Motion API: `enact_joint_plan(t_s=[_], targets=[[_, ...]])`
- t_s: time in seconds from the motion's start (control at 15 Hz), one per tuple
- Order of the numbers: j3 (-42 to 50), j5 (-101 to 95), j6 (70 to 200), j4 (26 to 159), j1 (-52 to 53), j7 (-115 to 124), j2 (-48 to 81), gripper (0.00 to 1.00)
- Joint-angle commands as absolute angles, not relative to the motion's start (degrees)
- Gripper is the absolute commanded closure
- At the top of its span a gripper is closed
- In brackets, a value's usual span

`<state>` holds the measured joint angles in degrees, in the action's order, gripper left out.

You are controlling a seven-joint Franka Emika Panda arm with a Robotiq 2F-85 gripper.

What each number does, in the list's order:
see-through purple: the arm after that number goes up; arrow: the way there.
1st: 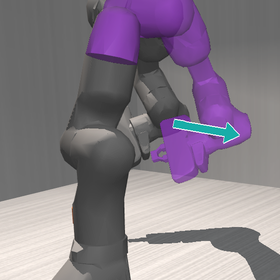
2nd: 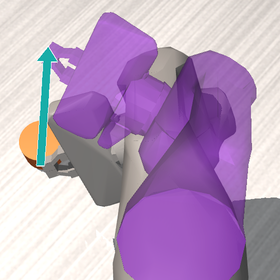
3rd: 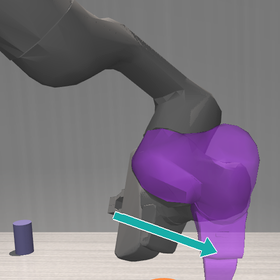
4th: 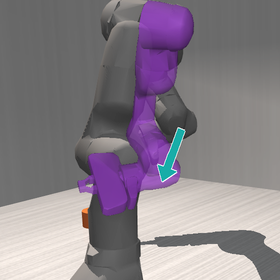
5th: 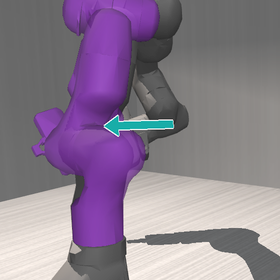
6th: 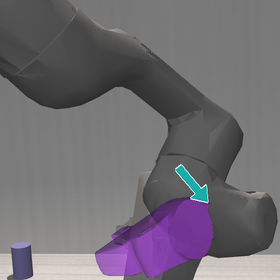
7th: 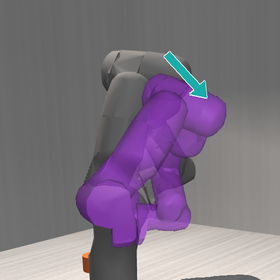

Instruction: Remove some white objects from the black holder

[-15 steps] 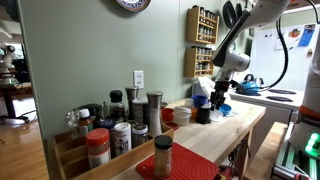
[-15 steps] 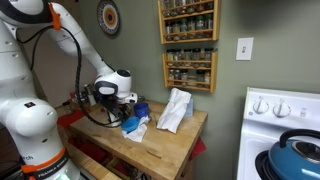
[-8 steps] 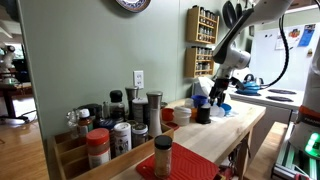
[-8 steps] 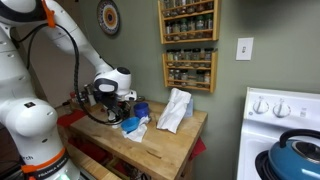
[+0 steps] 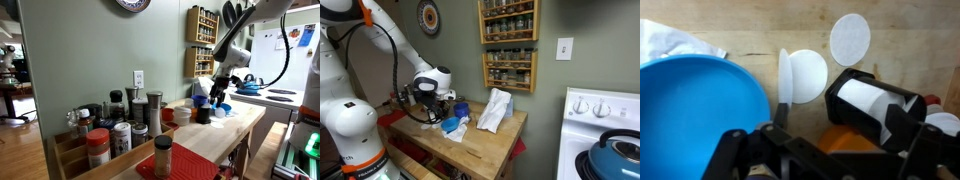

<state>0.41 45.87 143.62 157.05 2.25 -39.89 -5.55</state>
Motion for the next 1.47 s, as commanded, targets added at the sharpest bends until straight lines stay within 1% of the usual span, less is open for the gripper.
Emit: enact_joint_plan(t_s=[0.0, 0.47, 1.07, 1.4], targets=[[1.04, 44.98, 141.67, 157.88, 2.12, -40.14, -8.37, 0.00], [0.91, 43.92, 136.79, 157.77, 2.56, -39.81, -9.62, 0.00], [2.72, 35.15, 141.29, 157.98, 0.22, -34.77, -9.95, 0.00], [3.55, 32.71, 140.40, 157.35, 0.42, -32.34, -8.19, 0.00]])
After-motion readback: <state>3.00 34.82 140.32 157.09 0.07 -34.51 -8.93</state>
